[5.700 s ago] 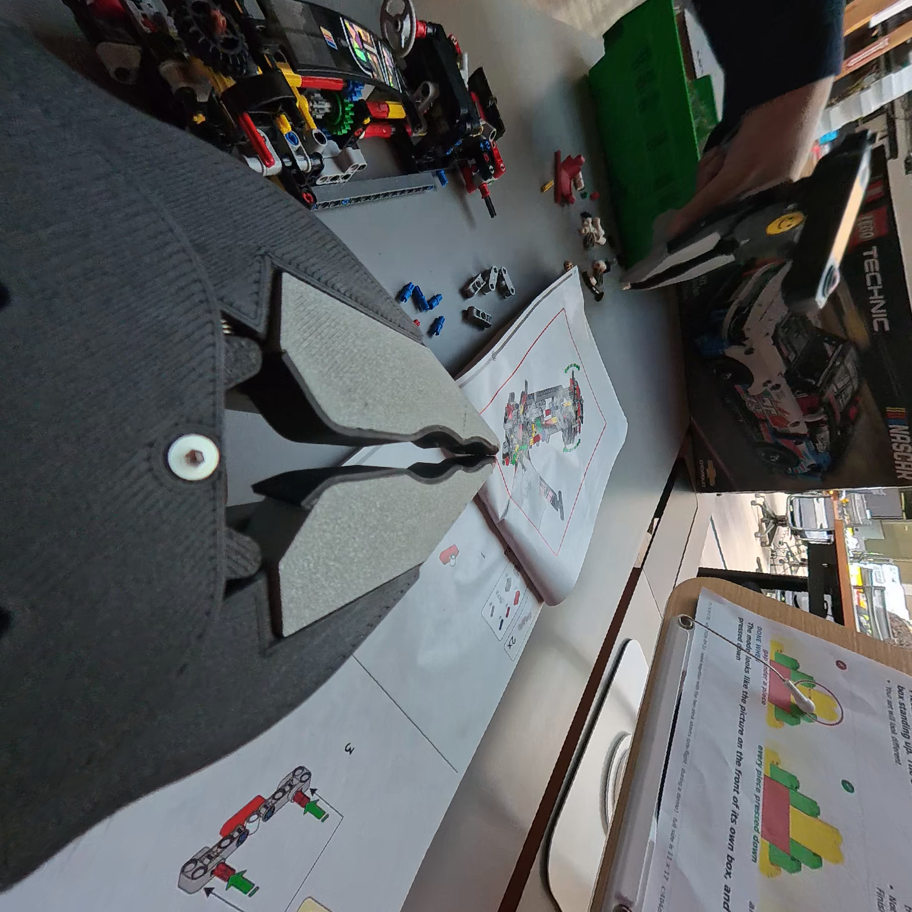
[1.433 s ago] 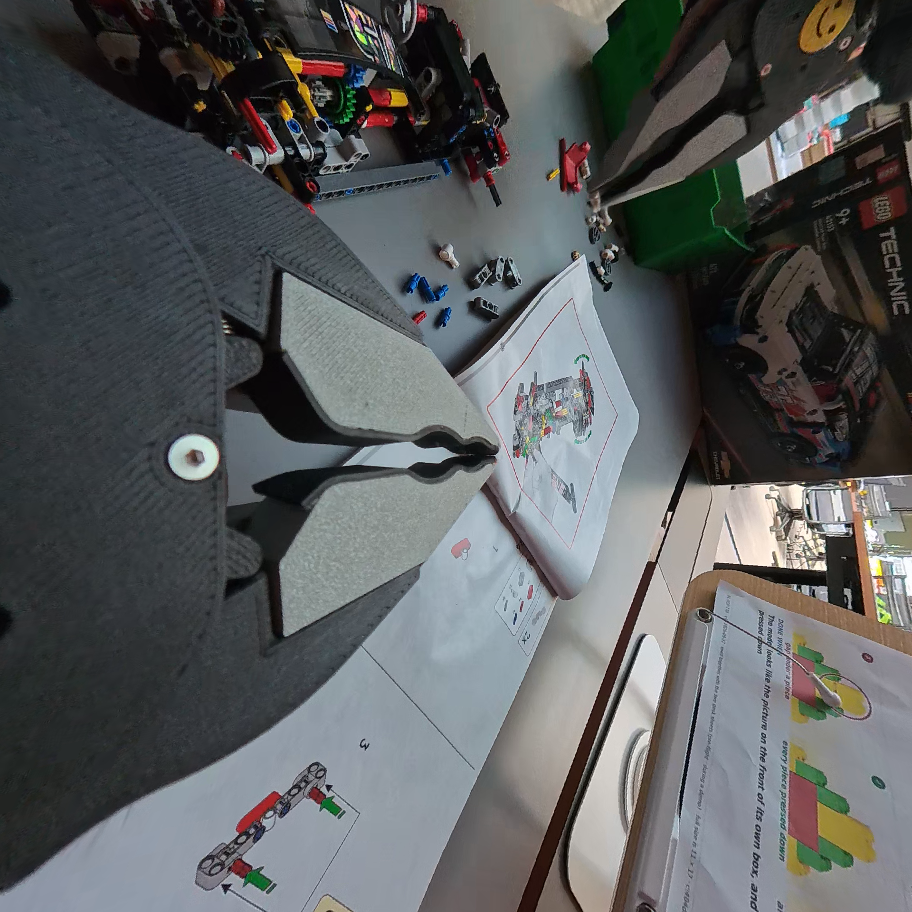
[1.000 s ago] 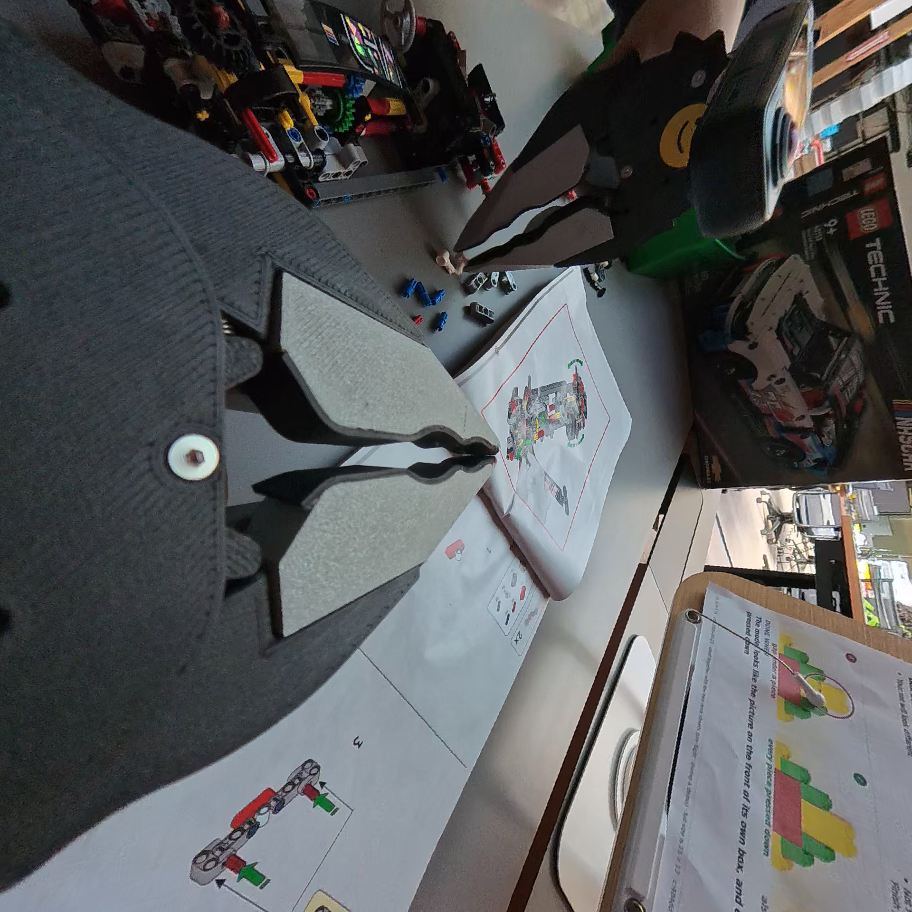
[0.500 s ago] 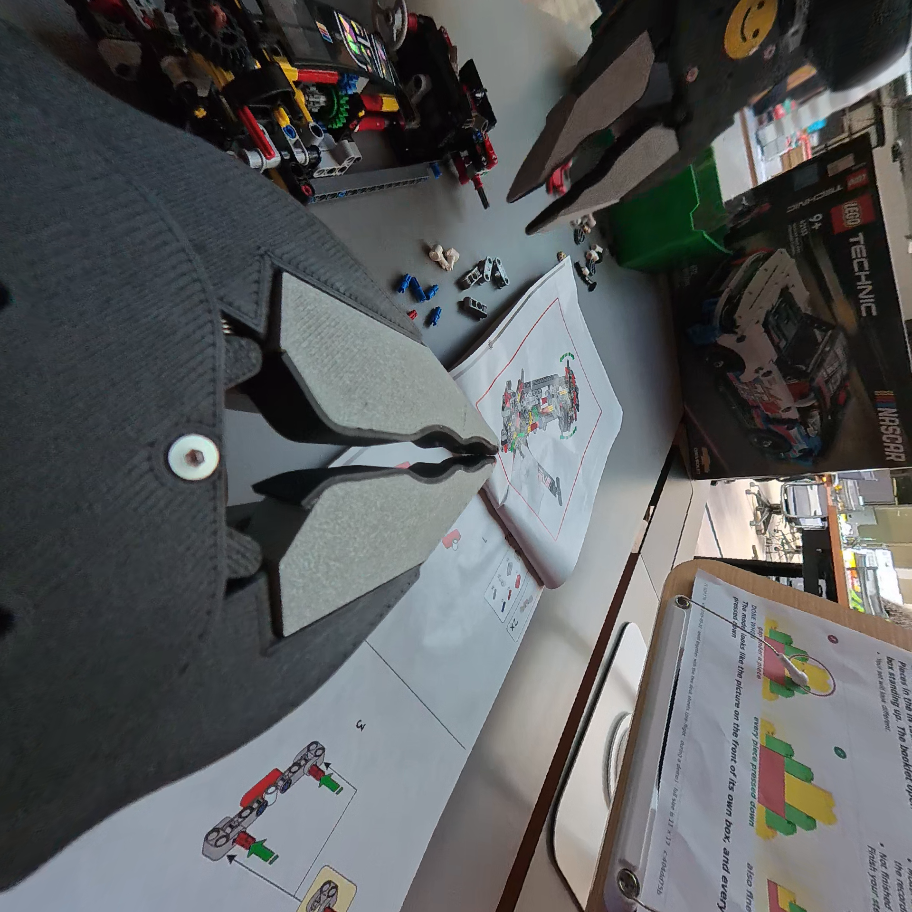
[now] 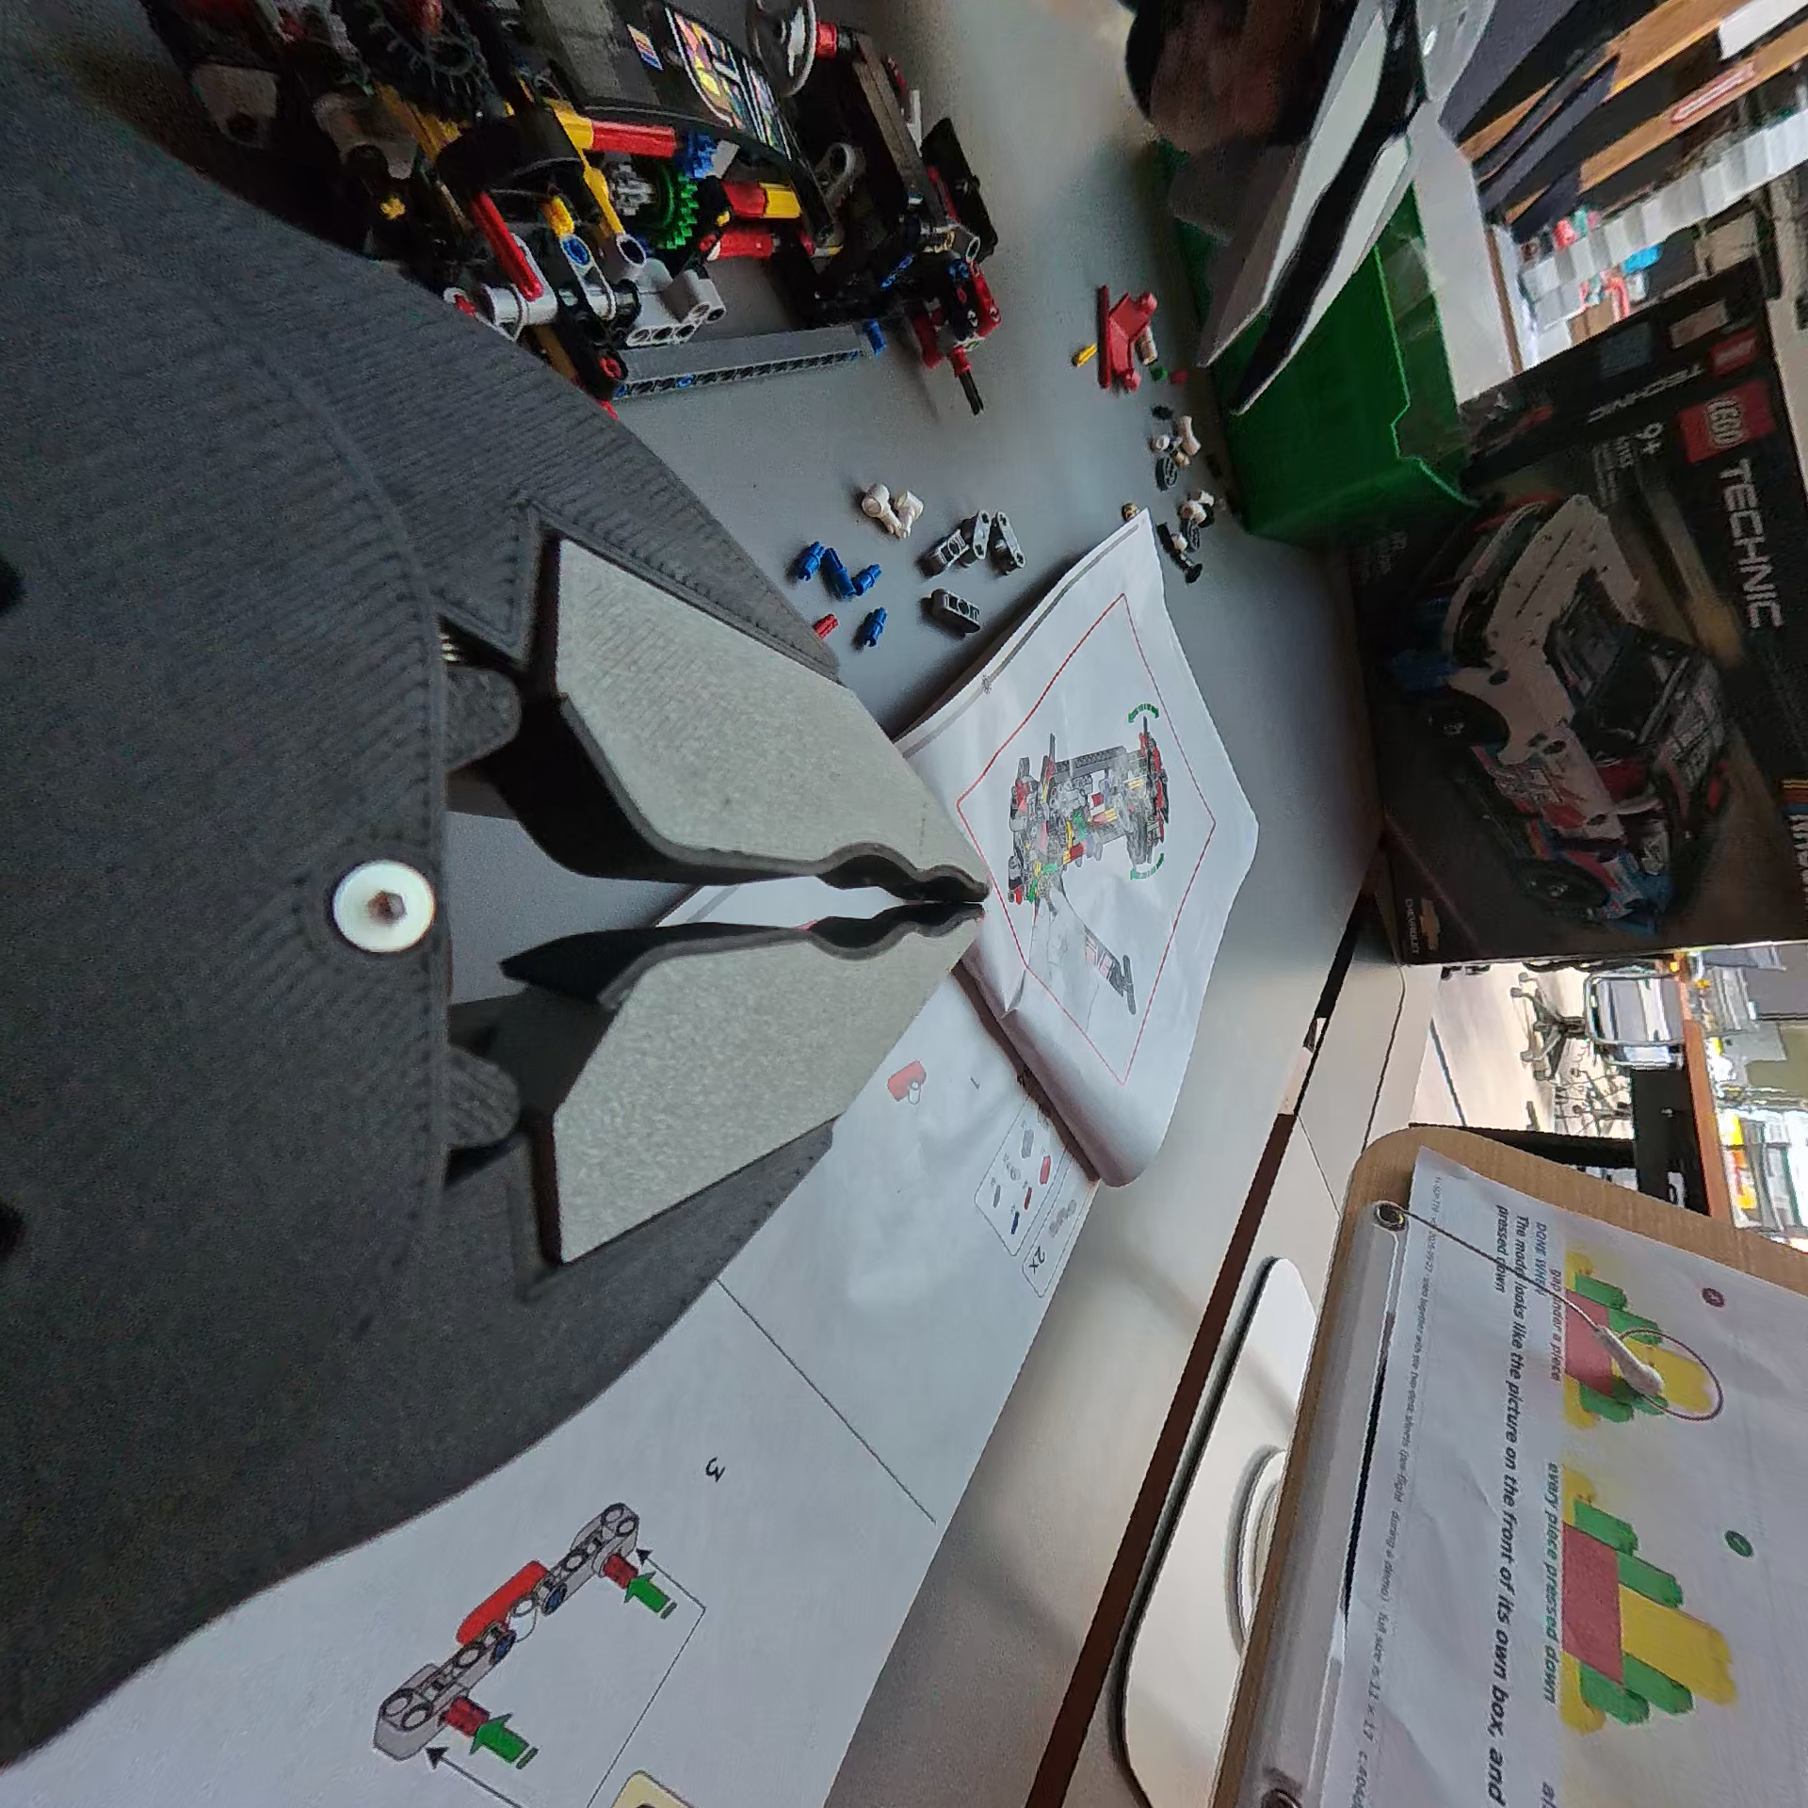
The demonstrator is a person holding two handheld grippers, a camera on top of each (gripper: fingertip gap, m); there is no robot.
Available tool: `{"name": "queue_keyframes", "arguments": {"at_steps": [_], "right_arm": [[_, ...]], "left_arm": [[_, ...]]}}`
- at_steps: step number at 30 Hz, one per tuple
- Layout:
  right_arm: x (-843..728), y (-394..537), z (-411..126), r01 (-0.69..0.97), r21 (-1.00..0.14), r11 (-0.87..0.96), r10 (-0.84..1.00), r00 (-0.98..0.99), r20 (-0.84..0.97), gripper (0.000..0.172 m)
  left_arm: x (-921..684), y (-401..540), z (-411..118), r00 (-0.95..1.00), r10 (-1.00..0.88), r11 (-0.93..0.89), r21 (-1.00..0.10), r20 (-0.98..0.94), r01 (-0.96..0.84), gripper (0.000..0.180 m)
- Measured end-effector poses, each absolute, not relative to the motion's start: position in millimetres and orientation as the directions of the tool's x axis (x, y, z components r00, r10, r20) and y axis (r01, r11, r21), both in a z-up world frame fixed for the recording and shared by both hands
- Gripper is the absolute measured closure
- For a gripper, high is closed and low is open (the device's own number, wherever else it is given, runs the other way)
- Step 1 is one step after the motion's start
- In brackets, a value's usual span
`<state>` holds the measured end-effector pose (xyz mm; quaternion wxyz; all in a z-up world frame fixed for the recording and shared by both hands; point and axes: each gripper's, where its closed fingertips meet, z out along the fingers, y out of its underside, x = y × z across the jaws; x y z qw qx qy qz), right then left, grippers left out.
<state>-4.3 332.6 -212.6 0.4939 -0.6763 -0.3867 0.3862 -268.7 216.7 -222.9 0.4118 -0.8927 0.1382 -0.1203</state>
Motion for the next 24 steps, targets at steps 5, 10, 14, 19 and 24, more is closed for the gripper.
{"name": "queue_keyframes", "arguments": {"at_steps": [5, 10, 14, 19, 24], "right_arm": [[-5.9, 332.0, -213.8, 0.147, -0.966, -0.214, 0.906, 0.399, -0.140, 0.172], [-5.0, 332.4, -215.0, 0.151, -0.965, -0.215, 0.904, 0.404, -0.138, 0.172], [-3.4, 334.6, -215.5, 0.144, -0.964, -0.224, 0.900, 0.410, -0.148, 0.172], [-4.4, 335.1, -217.5, 0.154, -0.962, -0.226, 0.901, 0.409, -0.146, 0.172], [-4.9, 335.1, -217.6, 0.155, -0.962, -0.226, 0.902, 0.405, -0.147, 0.172]], "left_arm": [[-278.8, 212.7, -207.0, 0.932, -0.336, -0.589, -0.802, 0.133, -0.098, 0.148], [-294.9, 207.8, -204.0, 0.937, -0.310, -0.587, -0.808, 0.163, -0.054, 0.149], [-311.7, 205.8, -201.7, 0.951, -0.273, -0.582, -0.812, 0.148, -0.041, 0.149], [-331.8, 204.2, -197.9, 0.964, -0.230, -0.575, -0.818, 0.133, -0.024, 0.149], [-363.9, 198.2, -187.5, 0.982, -0.152, -0.556, -0.831, 0.109, 0.007, 0.153]]}}
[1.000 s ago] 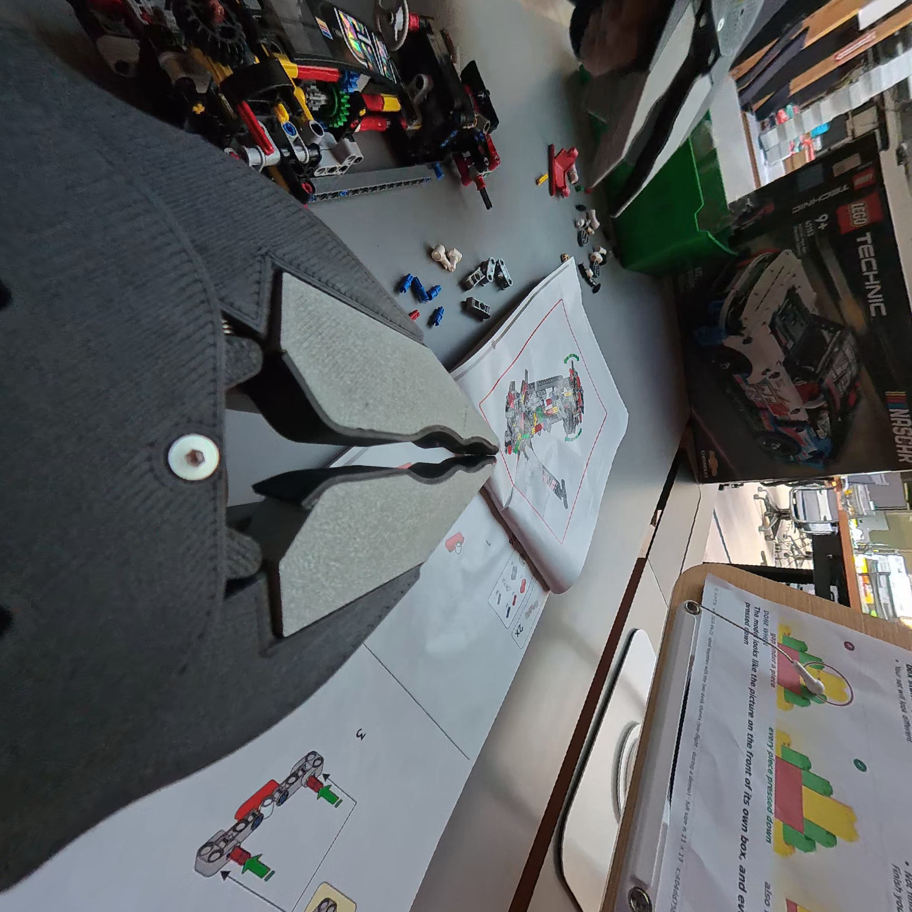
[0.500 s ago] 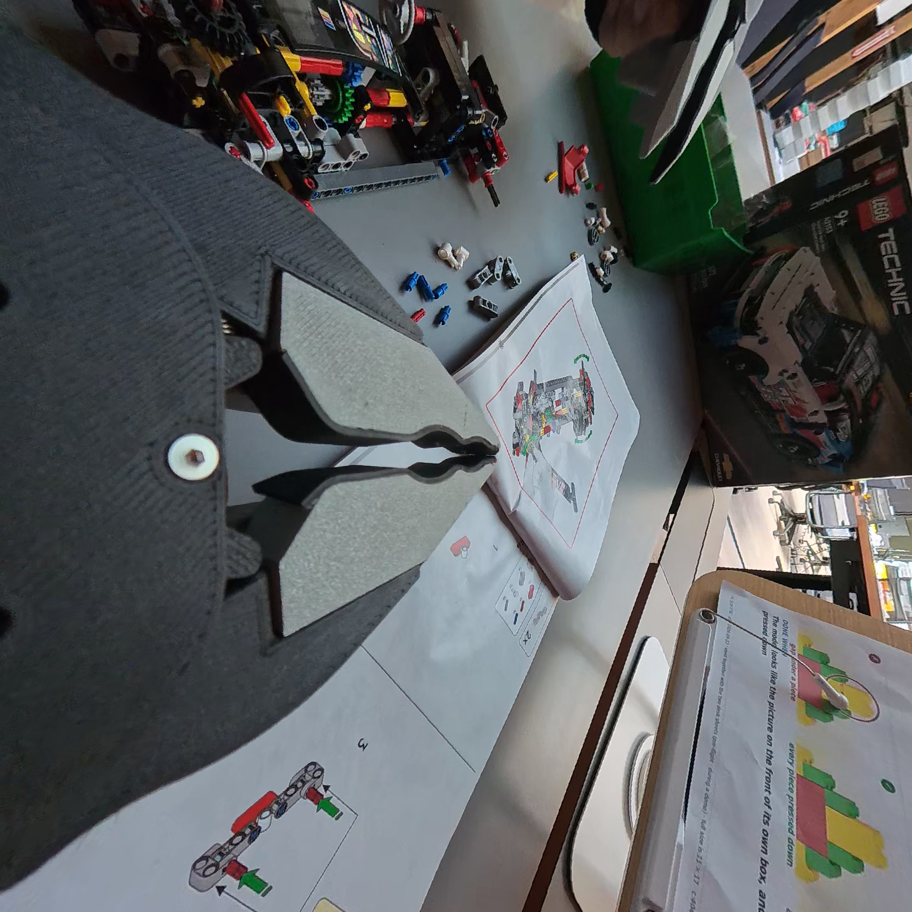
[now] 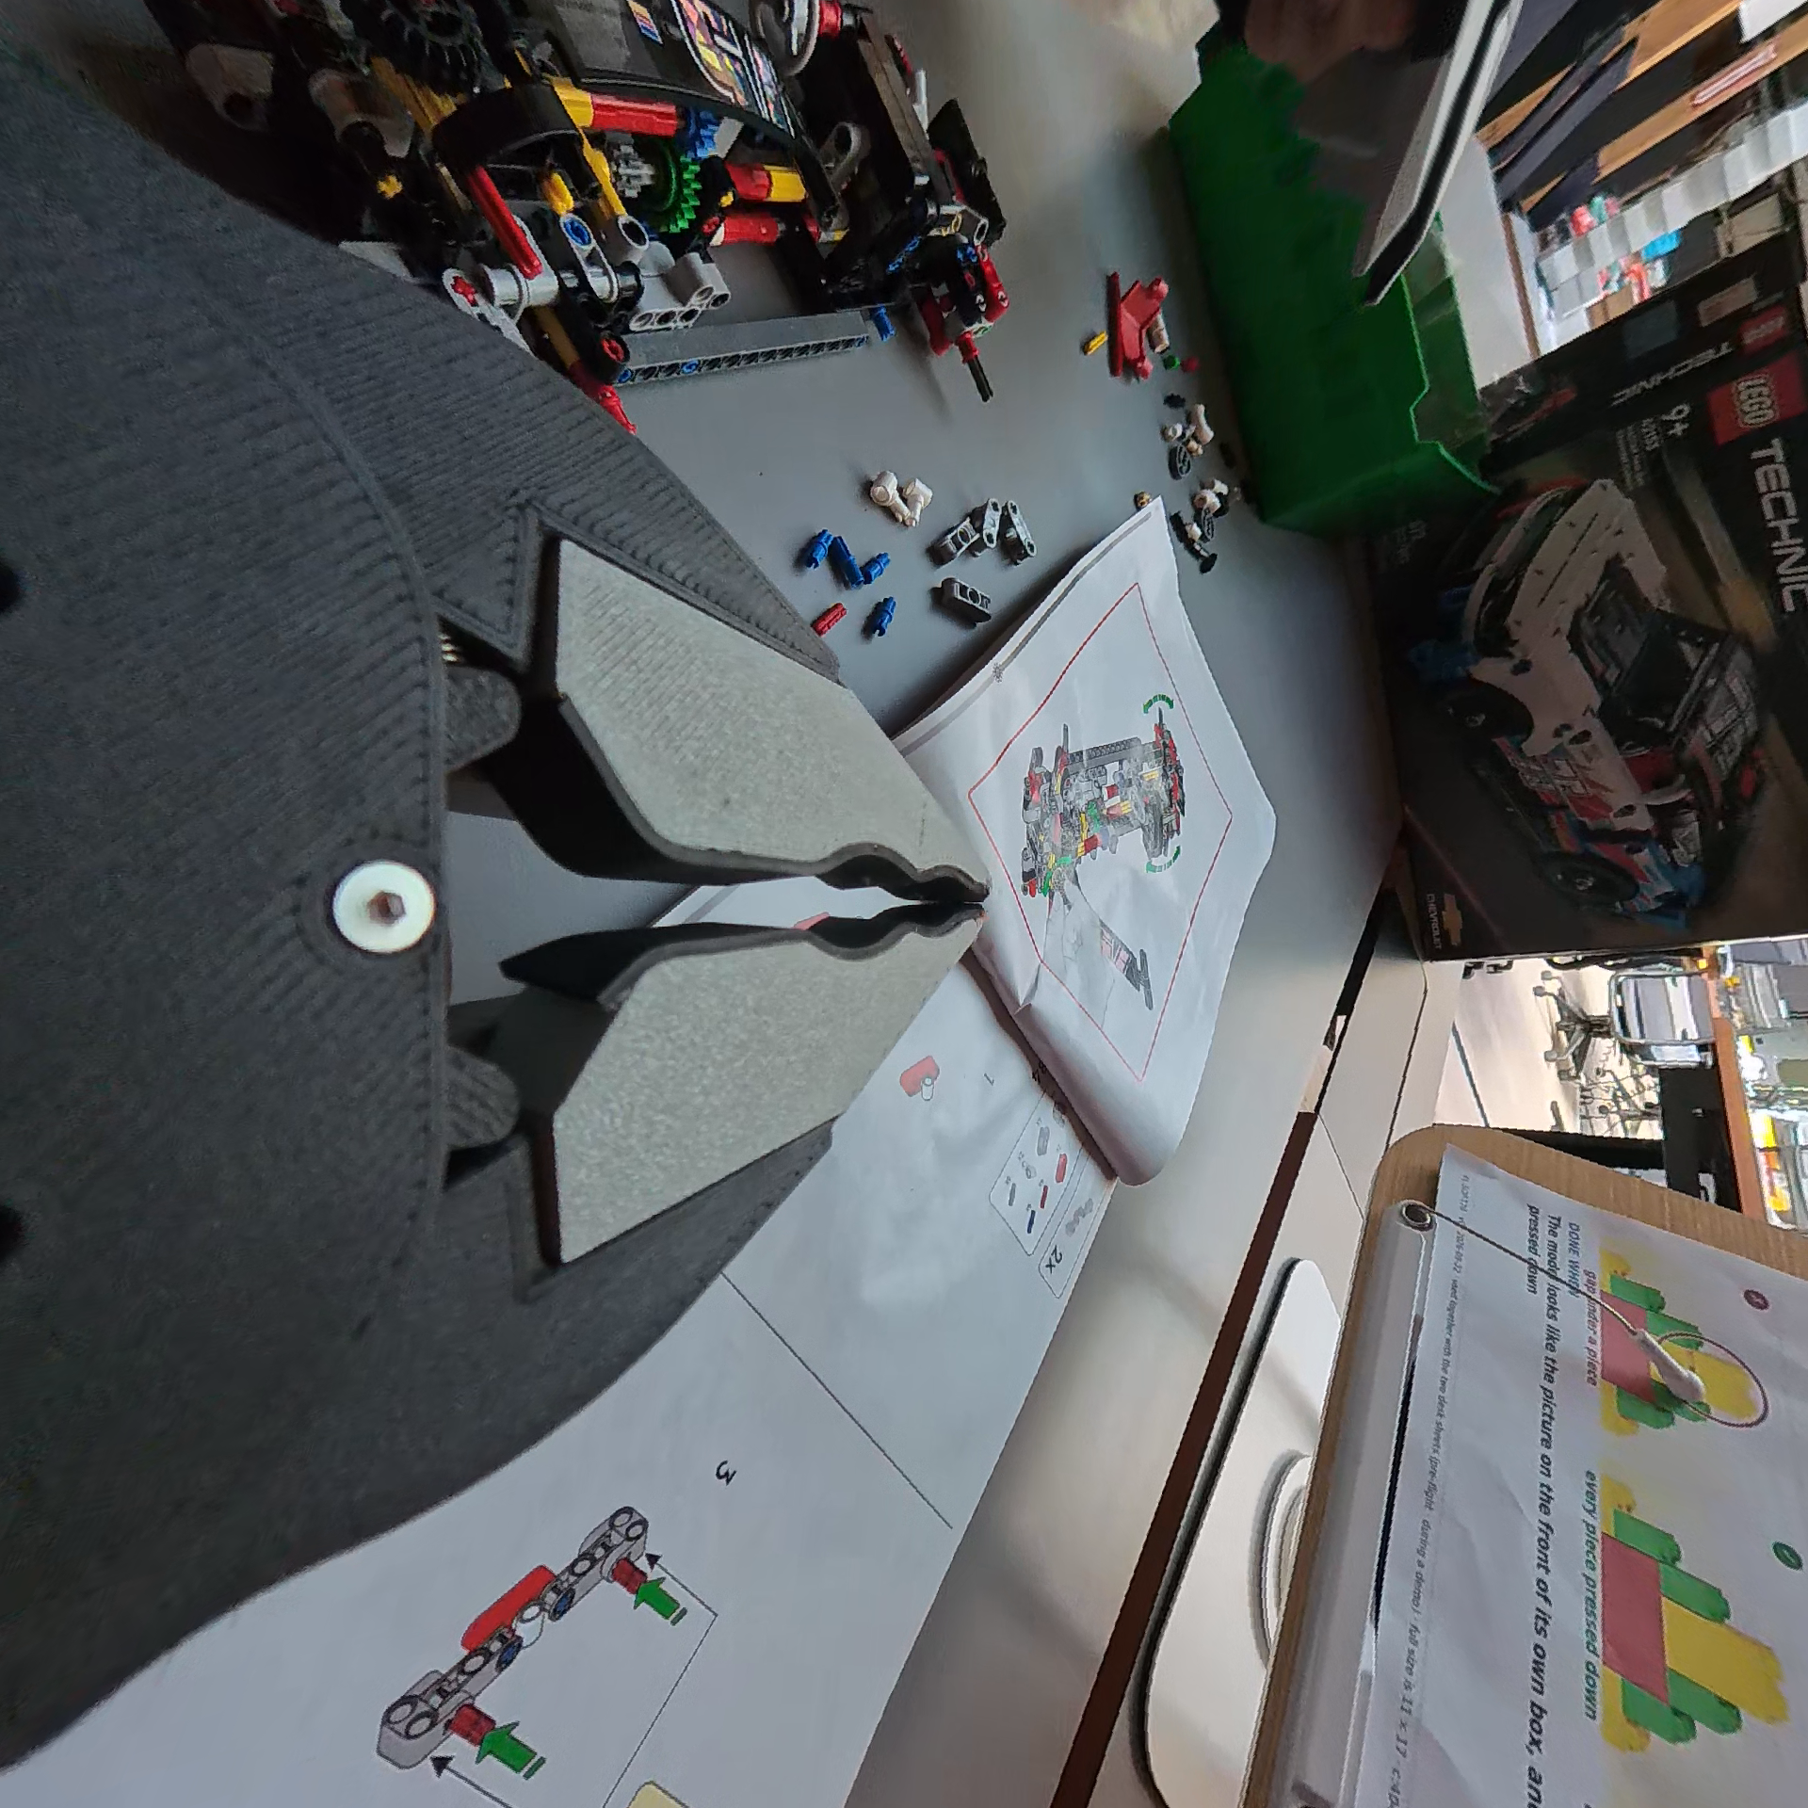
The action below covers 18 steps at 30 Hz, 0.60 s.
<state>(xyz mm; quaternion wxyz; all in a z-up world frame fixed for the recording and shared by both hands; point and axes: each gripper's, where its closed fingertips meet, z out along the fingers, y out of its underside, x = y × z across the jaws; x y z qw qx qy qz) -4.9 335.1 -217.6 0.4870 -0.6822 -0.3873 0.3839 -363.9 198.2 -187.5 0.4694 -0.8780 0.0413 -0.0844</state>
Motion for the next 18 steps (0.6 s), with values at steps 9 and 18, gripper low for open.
{"name": "queue_keyframes", "arguments": {"at_steps": [9, 18], "right_arm": [[-5.0, 335.4, -220.0, 0.160, -0.960, -0.228, 0.900, 0.412, -0.145, 0.172], [-2.0, 334.2, -219.4, 0.153, -0.961, -0.229, 0.894, 0.424, -0.146, 0.172]], "left_arm": [[-380.4, 200.6, -202.0, 0.989, -0.124, -0.601, -0.799, 0.086, -0.006, 0.168], [-354.5, 229.7, -245.3, 0.957, -0.275, -0.775, -0.611, 0.096, -0.161, 0.165]]}}
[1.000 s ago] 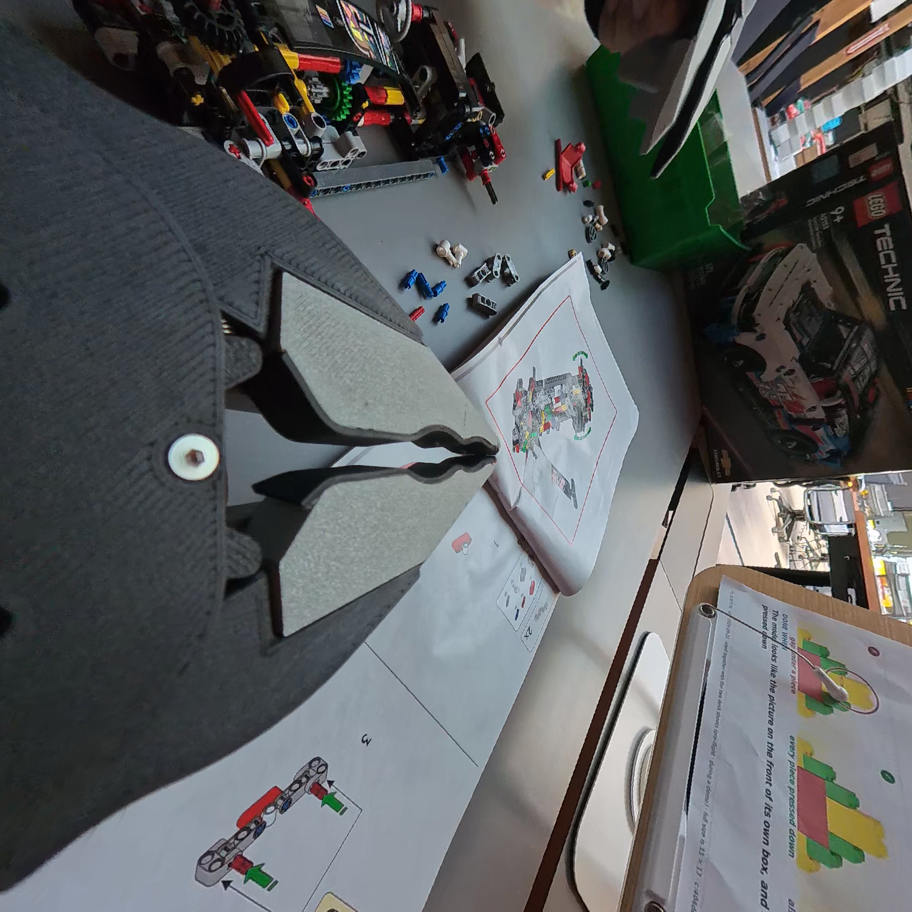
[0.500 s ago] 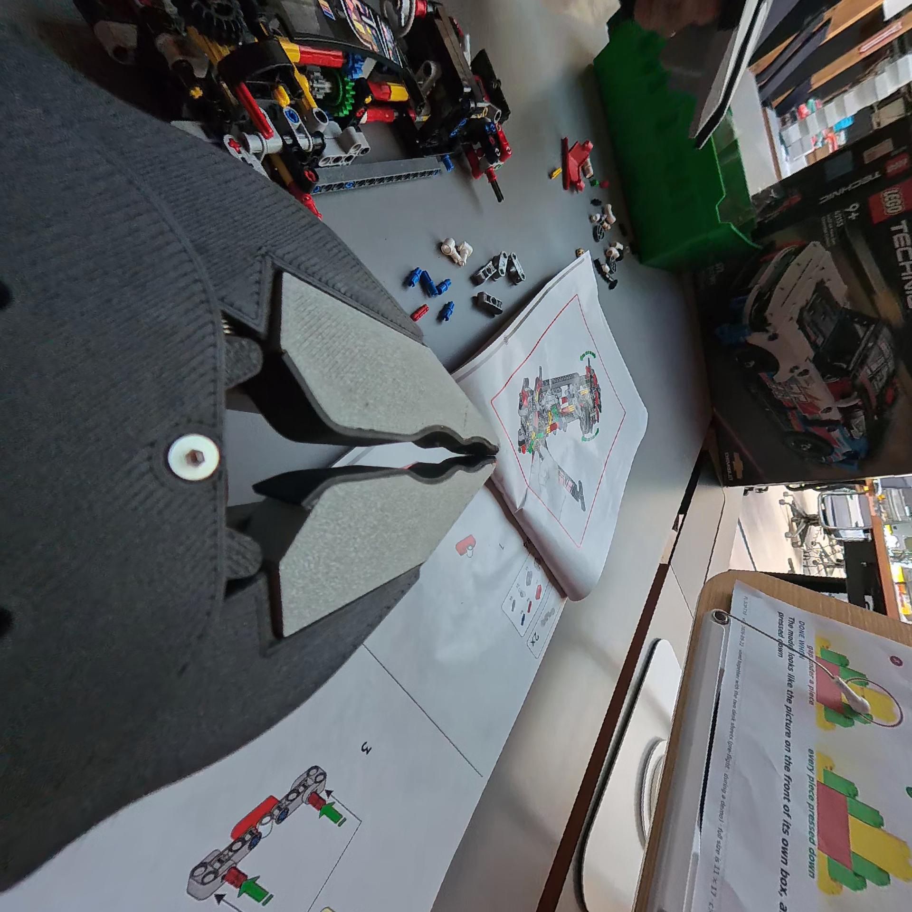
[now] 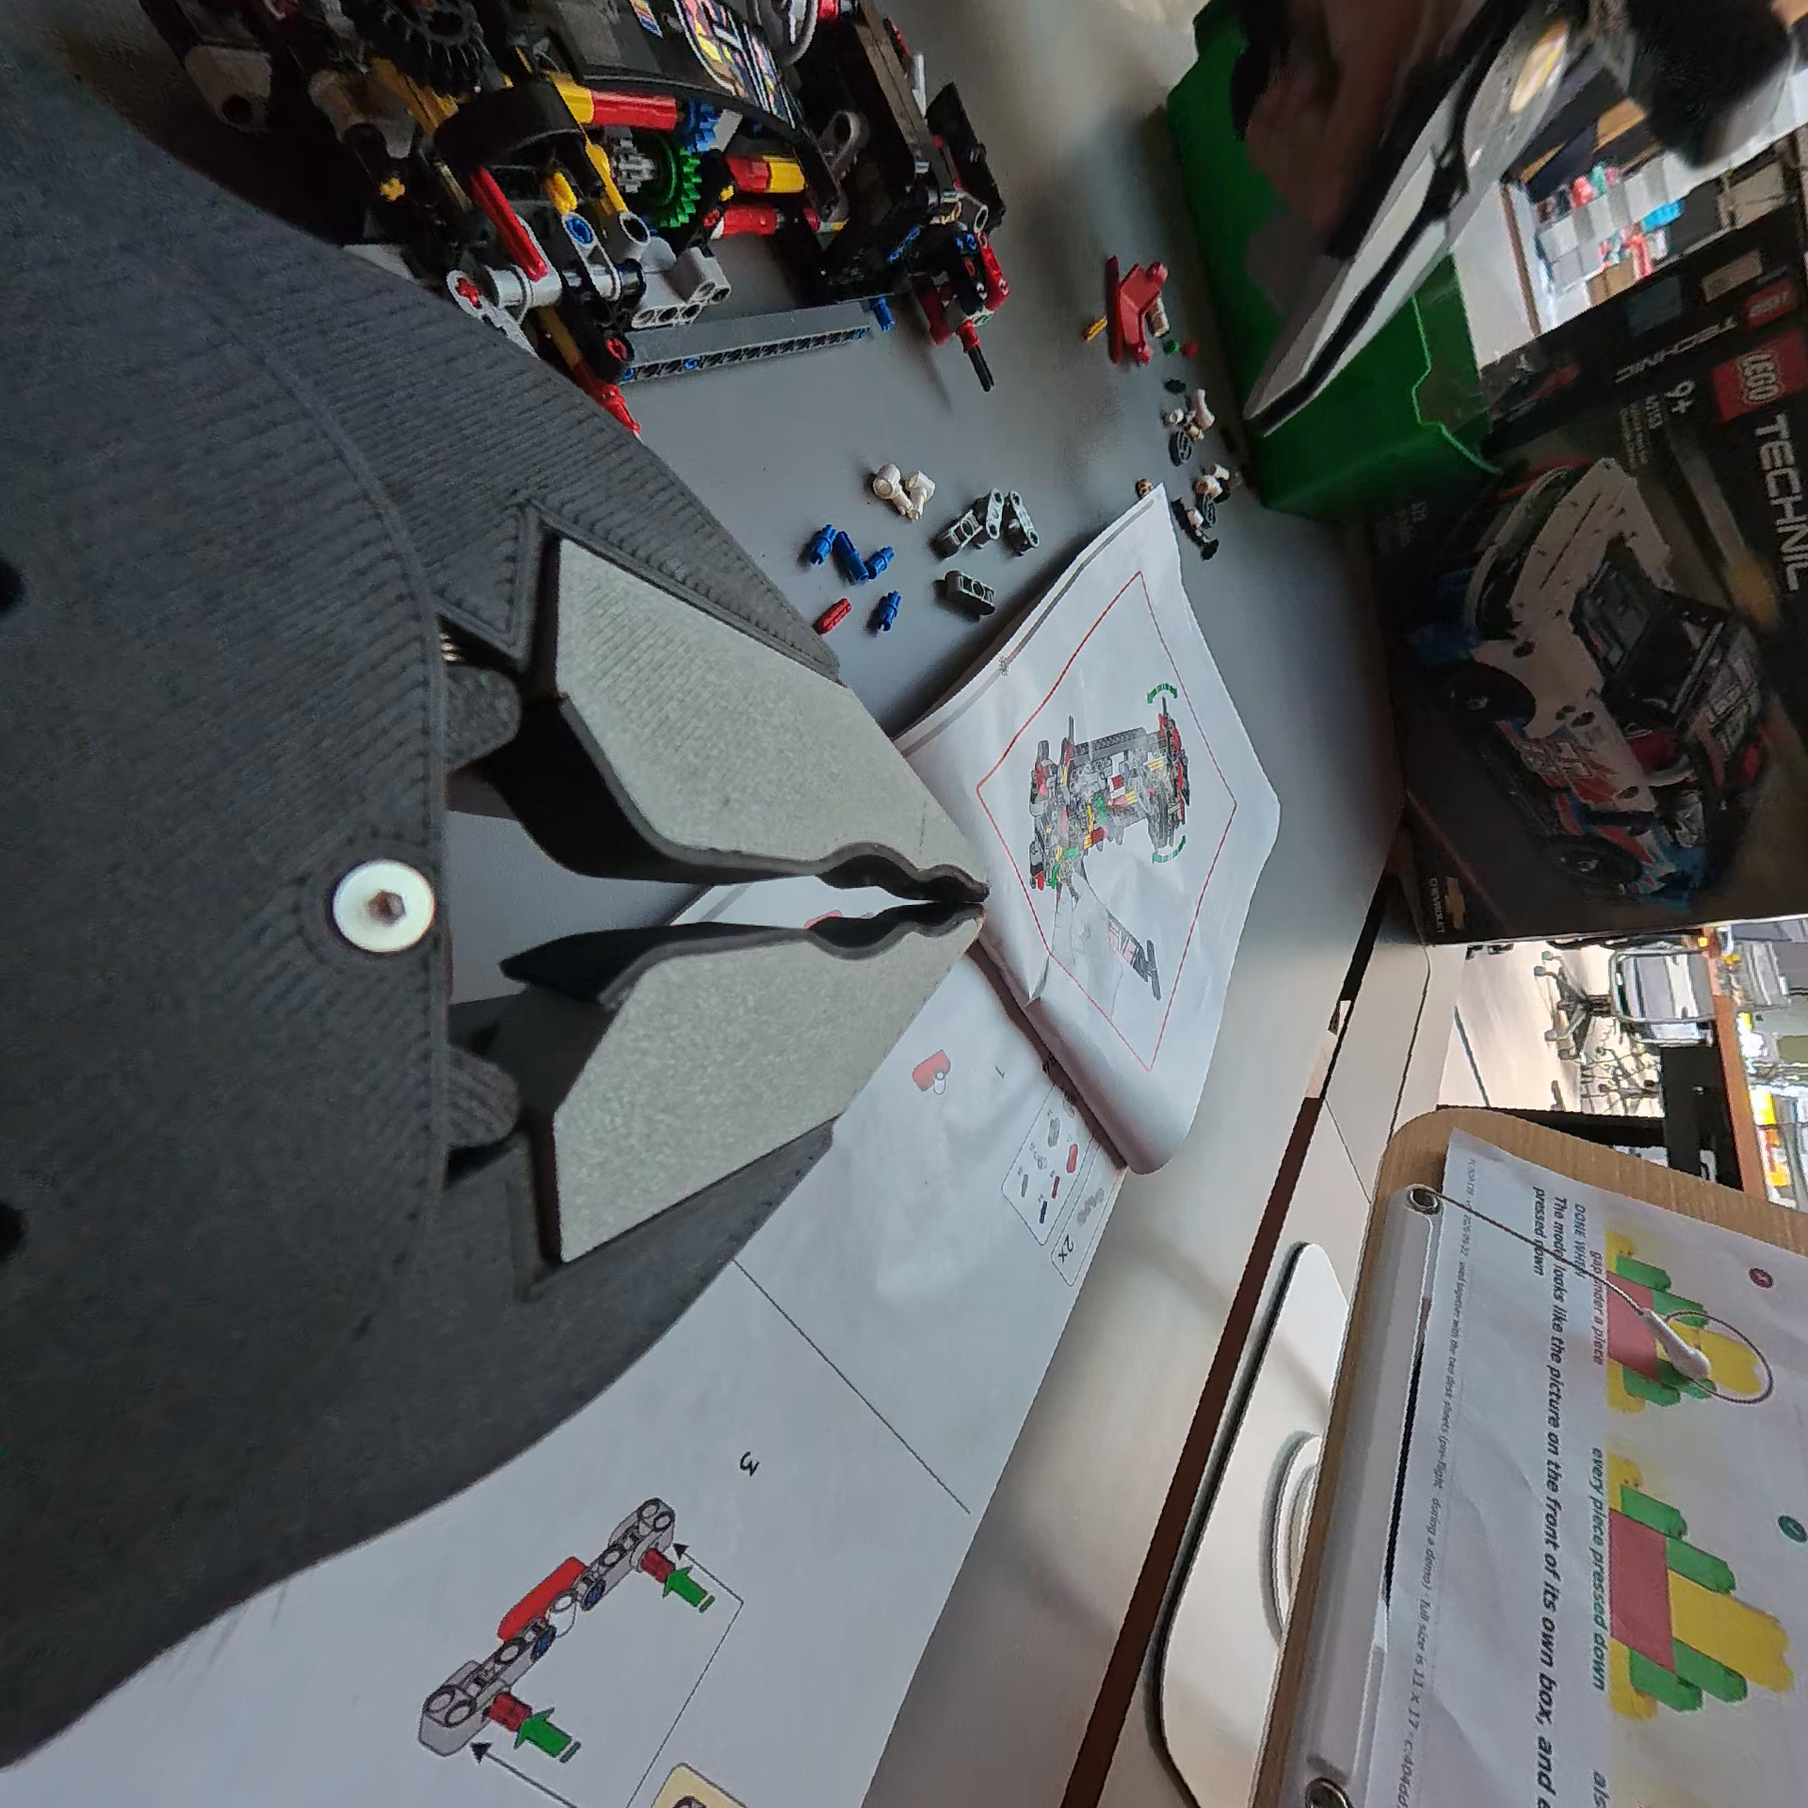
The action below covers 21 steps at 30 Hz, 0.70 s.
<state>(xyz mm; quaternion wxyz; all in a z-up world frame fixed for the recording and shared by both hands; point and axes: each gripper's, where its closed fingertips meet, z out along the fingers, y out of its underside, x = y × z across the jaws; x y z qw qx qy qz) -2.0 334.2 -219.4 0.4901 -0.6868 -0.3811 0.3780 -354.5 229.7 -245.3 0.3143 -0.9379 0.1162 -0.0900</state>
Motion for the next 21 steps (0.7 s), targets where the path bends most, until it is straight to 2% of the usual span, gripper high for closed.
{"name": "queue_keyframes", "arguments": {"at_steps": [5, 12, 18, 21], "right_arm": [[-0.8, 333.3, -217.8, 0.150, -0.963, -0.225, 0.894, 0.425, -0.142, 0.172], [-1.4, 333.7, -215.7, 0.145, -0.964, -0.223, 0.897, 0.417, -0.145, 0.172], [-2.1, 333.1, -214.6, 0.148, -0.965, -0.216, 0.899, 0.415, -0.137, 0.172], [-1.2, 333.8, -213.5, 0.141, -0.966, -0.218, 0.898, 0.416, -0.142, 0.172]], "left_arm": [[-353.9, 244.8, -275.1, 0.961, -0.267, -0.835, -0.514, 0.069, -0.195, 0.164], [-349.9, 249.4, -290.7, 0.962, -0.268, -0.856, -0.471, 0.055, -0.211, 0.163], [-355.9, 251.1, -292.6, 0.964, -0.263, -0.848, -0.484, 0.036, -0.214, 0.180], [-350.3, 247.2, -292.6, 0.957, -0.286, -0.841, -0.494, 0.058, -0.221, 0.180]]}}
